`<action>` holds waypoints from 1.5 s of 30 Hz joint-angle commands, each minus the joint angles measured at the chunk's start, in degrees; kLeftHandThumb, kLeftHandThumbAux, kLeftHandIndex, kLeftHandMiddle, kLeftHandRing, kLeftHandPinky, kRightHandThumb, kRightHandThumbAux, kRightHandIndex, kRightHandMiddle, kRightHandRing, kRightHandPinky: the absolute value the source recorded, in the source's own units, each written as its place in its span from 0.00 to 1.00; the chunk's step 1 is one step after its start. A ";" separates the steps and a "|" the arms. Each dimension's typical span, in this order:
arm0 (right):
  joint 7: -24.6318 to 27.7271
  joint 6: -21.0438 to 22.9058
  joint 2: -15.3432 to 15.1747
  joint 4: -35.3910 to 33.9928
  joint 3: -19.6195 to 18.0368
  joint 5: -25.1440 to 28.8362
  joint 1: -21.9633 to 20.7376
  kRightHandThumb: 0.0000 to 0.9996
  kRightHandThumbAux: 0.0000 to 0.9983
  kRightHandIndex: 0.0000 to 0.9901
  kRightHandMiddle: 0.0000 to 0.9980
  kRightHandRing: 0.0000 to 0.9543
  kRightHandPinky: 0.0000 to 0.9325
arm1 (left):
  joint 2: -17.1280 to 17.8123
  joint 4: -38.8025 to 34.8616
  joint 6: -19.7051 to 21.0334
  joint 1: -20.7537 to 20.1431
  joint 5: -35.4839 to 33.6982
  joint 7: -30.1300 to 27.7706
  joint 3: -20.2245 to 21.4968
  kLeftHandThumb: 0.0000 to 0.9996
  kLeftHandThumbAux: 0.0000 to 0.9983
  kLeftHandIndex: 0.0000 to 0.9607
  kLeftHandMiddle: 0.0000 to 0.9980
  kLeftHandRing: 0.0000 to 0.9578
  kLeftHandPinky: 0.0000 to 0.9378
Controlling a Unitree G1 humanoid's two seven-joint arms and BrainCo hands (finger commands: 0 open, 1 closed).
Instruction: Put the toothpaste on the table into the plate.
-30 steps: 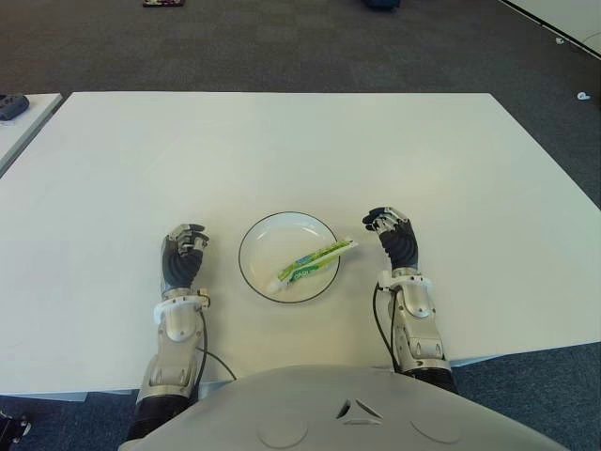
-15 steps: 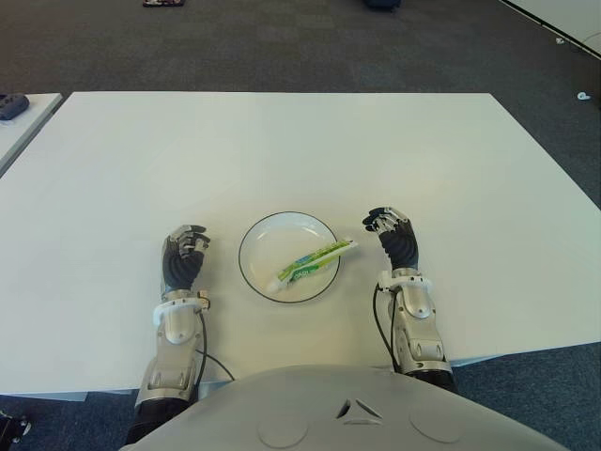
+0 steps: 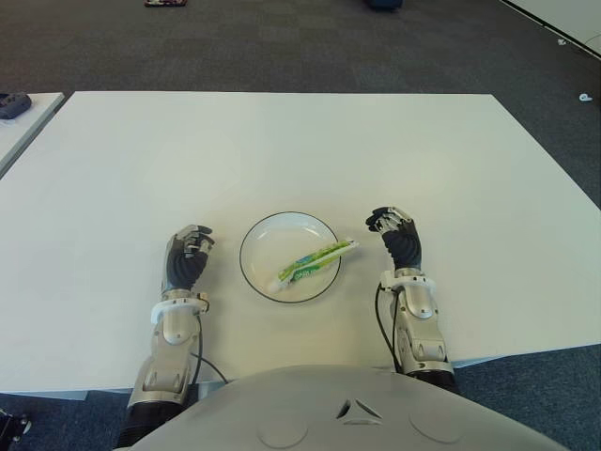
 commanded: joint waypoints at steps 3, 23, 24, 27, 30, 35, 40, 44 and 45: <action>0.25 0.94 -0.37 -0.50 -0.36 -0.04 0.20 0.71 0.73 0.44 0.53 0.55 0.56 | 0.56 0.00 0.79 0.40 0.83 -1.59 -1.37 0.70 0.72 0.44 0.53 0.55 0.55; 0.86 2.58 -1.04 -2.26 -1.04 0.30 0.91 0.71 0.73 0.44 0.54 0.56 0.58 | 0.50 2.76 -2.03 -0.29 -2.42 -3.76 -2.19 0.71 0.72 0.45 0.54 0.55 0.55; 0.87 2.62 -1.06 -2.36 -1.05 0.30 0.97 0.71 0.73 0.44 0.54 0.56 0.58 | 0.50 2.70 -2.12 -0.22 -2.48 -3.77 -2.25 0.71 0.72 0.45 0.54 0.55 0.55; 0.85 2.93 -1.15 -2.66 -1.04 0.18 1.08 0.71 0.73 0.44 0.54 0.56 0.58 | 0.40 3.35 -2.74 -0.36 -2.95 -3.87 -2.36 0.71 0.72 0.45 0.54 0.55 0.54; 0.86 3.35 -1.33 -3.01 -1.05 0.03 1.19 0.71 0.73 0.44 0.55 0.56 0.58 | 0.17 3.88 -3.05 -0.41 -3.59 -4.19 -2.40 0.71 0.72 0.45 0.54 0.55 0.54; 0.80 4.19 -1.64 -3.37 -1.01 -0.36 1.24 0.71 0.73 0.44 0.54 0.56 0.57 | -0.31 4.32 -2.72 -0.47 -4.66 -4.61 -2.43 0.71 0.72 0.44 0.53 0.55 0.53; 0.77 5.59 -2.24 -3.40 -0.89 -1.07 1.28 0.71 0.73 0.44 0.53 0.55 0.56 | -0.75 5.98 -3.53 -1.06 -5.74 -4.67 -2.50 0.70 0.72 0.44 0.53 0.55 0.53; 0.99 6.69 -2.71 -2.86 -0.78 -1.37 0.98 0.71 0.73 0.44 0.52 0.55 0.55 | -1.05 8.15 -5.12 -1.84 -6.65 -4.64 -2.43 0.70 0.72 0.44 0.53 0.55 0.53; 1.06 6.88 -2.78 -2.70 -0.79 -1.38 0.89 0.71 0.73 0.44 0.52 0.55 0.55 | -1.11 8.84 -5.57 -2.09 -6.85 -4.62 -2.42 0.70 0.72 0.44 0.53 0.55 0.53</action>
